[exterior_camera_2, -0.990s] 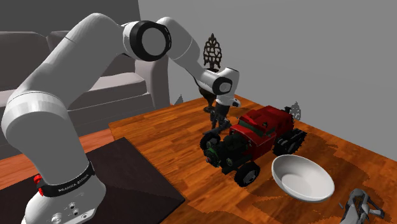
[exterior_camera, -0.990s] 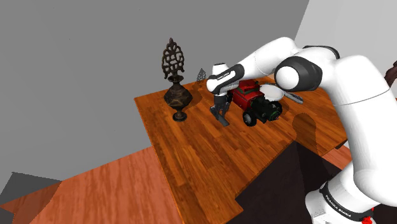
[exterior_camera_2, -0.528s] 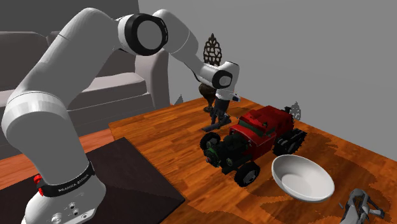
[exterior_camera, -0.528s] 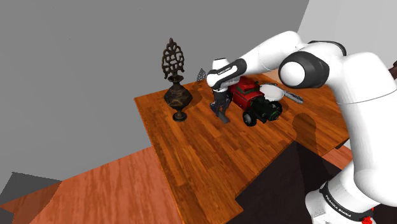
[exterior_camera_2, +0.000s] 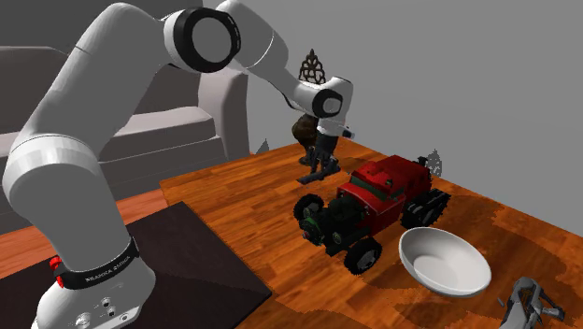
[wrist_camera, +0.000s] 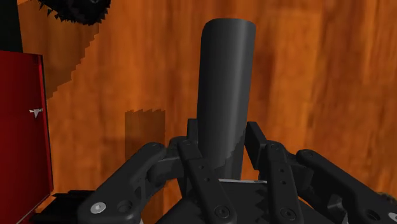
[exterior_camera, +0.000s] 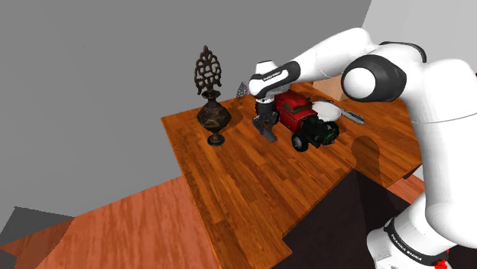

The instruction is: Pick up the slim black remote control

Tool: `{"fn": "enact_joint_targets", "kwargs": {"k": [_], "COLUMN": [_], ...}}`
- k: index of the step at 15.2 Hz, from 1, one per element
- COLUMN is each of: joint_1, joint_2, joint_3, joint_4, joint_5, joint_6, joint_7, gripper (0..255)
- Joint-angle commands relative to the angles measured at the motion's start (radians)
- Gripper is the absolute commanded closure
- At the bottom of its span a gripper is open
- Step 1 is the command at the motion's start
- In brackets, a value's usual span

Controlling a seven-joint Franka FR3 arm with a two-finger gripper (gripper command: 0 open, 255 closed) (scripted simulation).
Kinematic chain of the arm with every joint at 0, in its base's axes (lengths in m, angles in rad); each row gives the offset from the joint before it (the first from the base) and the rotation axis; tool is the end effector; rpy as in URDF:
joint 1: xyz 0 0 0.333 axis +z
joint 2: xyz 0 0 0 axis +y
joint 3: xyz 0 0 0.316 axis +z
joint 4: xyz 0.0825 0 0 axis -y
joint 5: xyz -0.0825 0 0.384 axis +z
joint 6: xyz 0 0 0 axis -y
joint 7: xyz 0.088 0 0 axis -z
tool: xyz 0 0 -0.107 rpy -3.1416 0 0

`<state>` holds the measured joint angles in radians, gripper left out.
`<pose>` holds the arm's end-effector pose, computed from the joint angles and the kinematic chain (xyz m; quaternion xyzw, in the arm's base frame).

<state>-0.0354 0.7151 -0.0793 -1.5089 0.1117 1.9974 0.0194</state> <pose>0.6837 -0.0641 0.2268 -0.9896 0.0884 0.1104 0.0263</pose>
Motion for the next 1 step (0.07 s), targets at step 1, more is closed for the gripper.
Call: {"fn": "enact_joint_targets", "kwargs": {"k": [1], "joint_1": [-0.001], "joint_2": [-0.005], "joint_3": [-0.001], "joint_4": [0.002], "joint_5": [-0.001], "joint_6": [-0.007], "joint_7": [-0.001], "gripper": [255]}}
